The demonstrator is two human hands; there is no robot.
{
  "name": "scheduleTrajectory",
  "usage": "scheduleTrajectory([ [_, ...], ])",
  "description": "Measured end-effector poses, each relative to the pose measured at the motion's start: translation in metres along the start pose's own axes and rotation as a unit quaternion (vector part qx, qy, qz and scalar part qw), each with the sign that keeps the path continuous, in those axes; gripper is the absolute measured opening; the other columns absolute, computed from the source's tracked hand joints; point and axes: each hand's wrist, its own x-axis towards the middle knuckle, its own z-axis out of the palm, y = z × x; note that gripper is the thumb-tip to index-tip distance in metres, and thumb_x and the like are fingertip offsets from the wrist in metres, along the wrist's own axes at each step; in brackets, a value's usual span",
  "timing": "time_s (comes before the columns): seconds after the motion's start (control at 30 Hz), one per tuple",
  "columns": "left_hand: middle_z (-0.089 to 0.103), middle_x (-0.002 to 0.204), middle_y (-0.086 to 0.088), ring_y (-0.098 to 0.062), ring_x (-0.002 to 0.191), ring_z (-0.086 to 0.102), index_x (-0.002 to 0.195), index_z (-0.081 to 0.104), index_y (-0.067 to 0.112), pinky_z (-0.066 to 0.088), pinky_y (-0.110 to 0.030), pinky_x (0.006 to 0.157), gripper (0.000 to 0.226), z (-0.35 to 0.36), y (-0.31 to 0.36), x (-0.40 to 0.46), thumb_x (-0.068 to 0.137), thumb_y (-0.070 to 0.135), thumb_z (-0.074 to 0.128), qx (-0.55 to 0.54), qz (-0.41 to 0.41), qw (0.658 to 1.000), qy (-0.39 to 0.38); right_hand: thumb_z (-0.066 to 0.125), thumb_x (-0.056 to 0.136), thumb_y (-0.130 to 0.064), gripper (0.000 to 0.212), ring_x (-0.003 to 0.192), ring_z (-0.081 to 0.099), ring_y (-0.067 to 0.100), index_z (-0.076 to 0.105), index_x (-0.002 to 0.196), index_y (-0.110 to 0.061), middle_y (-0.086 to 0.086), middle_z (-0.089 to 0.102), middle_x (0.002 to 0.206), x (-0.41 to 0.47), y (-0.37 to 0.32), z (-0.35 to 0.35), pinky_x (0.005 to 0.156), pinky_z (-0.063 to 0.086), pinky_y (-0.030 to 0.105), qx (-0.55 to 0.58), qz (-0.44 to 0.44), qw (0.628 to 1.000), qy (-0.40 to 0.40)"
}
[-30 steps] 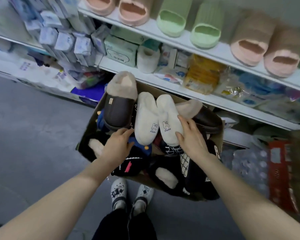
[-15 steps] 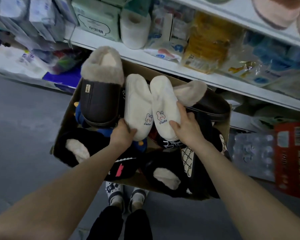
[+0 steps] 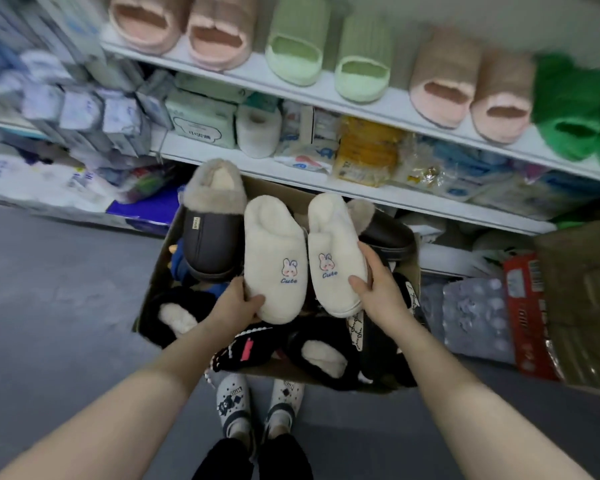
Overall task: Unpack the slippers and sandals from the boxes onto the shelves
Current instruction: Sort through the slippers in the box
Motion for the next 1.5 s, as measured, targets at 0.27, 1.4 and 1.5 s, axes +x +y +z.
scheduleTrajectory([
  [0.27, 0.059, 0.120, -0.018, -0.031, 0.110, 0.059, 0.123, 0.044, 0.010, 0.056, -0.039, 0.082, 0.030, -0.028, 0.075, -0.088, 0.095, 0.002, 0.052, -0.031, 0.098, 0.993, -0.058, 0.060, 0.087, -0.028, 0.064, 0.133, 0.046, 0.016, 0.035, 0.145, -0.041, -0.003, 0.047, 0.146, -0.089, -0.071, -0.056, 0.113, 0.037, 0.047, 0.056, -0.079, 0.994, 0.055],
  [1.4, 0.054, 0.127, -0.020, -0.035, 0.108, 0.057, 0.103, 0.054, 0.011, 0.056, -0.041, 0.080, 0.012, 0.020, 0.463, -0.164, 0.099, 0.020, 0.046, 0.061, 0.398, 0.909, 0.109, 0.059, 0.089, -0.049, 0.071, 0.133, 0.045, 0.030, 0.031, 0.151, -0.031, 0.012, 0.041, 0.149, -0.021, -0.321, -0.304, 0.111, 0.038, 0.043, 0.071, -0.182, 0.953, 0.233],
  [1.5, 0.043, 0.138, -0.022, -0.035, 0.128, 0.043, 0.137, 0.041, 0.005, 0.033, -0.036, 0.105, 0.064, 0.028, 0.469, -0.154, 0.092, 0.048, 0.055, 0.264, 0.444, 0.838, 0.178, 0.065, 0.087, -0.050, 0.079, 0.140, 0.034, 0.025, 0.022, 0.153, -0.038, 0.006, 0.025, 0.154, -0.015, -0.321, -0.307, 0.112, 0.027, 0.032, -0.070, -0.243, 0.944, 0.212],
])
